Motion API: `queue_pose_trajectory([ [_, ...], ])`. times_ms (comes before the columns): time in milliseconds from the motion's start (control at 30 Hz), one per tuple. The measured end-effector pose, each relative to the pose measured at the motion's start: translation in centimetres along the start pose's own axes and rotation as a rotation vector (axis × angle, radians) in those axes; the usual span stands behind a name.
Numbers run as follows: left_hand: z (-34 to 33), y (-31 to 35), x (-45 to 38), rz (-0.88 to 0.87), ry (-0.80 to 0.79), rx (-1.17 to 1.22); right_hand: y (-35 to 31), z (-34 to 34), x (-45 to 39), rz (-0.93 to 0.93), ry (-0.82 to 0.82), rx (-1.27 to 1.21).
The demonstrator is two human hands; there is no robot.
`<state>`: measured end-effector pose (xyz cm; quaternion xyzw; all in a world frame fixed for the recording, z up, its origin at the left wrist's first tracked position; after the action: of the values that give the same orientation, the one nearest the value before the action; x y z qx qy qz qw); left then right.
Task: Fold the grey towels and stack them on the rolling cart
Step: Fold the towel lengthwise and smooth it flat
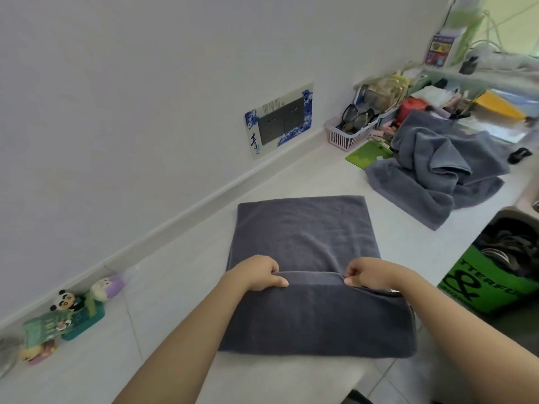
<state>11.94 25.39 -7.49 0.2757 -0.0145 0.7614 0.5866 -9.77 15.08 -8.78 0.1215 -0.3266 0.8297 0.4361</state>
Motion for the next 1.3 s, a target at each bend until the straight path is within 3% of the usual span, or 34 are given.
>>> queue_pose_trajectory([
  [167,-1.0,-0.7,-3.2,0.076,0.026,-0.087,0.0,0.0,-4.2,-0.036,0.045,0.059],
  [333,-2.6,-2.9,-4.1,0.056,-0.103,-0.21,1.0,-1.5,-5.8,0.055,-0.061,0.279],
  [400,-2.0,-3.6,-4.2,0.056,-0.086,-0.155,1.2,-1.3,-6.2,0.097,-0.024,0.312],
  [500,-0.4,-4.0,-4.2,0.059,0.075,-0.018,1.6,-0.5,-6.0,0.134,0.043,0.252],
  [600,0.0,-4.0,-4.5,0.021,0.19,-0.138,1.6,0.1,-6.2,0.144,0.131,0.276],
  [733,-1.8,-5.1,-5.1,0.052,0.128,-0.28,1.7,-0.3,-7.3,0.128,0.211,0.39],
  [867,-1.4,-5.4,-5.2,0.042,0.235,-0.266,2.0,-1.0,-7.9,0.117,0.254,0.427],
  [1300,-2.6,-5.1,-6.3,0.079,0.33,-0.392,3.6,-1.8,-7.6,0.129,0.555,0.304],
])
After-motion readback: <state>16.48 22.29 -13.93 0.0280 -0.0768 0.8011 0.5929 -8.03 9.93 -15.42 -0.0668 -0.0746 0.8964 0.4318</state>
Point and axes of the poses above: each hand's wrist, its own x-axis away from the middle knuckle, its own z-axis out of the back of the hand, y = z × x, the point moved 5 cm from there along -x, towards the middle knuckle, and after that the axes turned 11 degrees about y, right-handed, at the moved point
